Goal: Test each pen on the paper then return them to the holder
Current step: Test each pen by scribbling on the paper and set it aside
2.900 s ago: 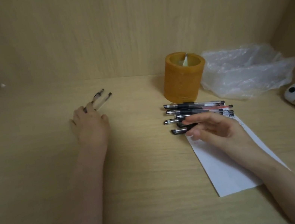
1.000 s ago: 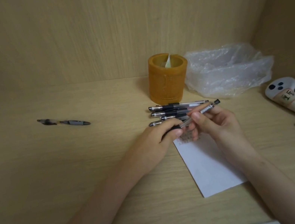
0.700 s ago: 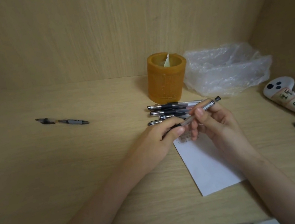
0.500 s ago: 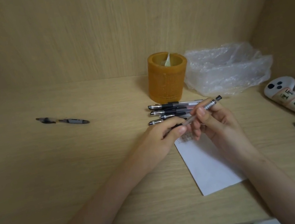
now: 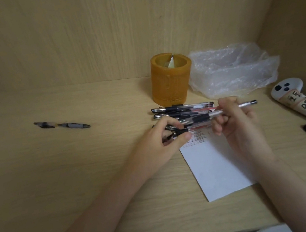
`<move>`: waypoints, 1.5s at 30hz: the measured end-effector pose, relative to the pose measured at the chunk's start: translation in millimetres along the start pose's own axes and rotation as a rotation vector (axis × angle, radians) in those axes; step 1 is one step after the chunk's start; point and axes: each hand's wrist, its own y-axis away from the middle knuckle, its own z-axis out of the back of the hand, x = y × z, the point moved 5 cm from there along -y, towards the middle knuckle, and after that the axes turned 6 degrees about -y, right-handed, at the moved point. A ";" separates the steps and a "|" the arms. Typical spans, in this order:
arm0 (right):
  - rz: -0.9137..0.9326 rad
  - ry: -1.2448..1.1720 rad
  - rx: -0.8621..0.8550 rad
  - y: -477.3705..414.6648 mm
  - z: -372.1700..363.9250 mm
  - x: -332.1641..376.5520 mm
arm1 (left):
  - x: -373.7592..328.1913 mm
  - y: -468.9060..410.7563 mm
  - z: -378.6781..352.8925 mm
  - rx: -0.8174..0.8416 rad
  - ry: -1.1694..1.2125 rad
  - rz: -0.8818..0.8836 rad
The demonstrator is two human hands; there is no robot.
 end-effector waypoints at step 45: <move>0.097 0.788 -0.267 1.4 22.6 -12.1 | 5.9 -2.1 -11.2 0.113 -0.451 -0.133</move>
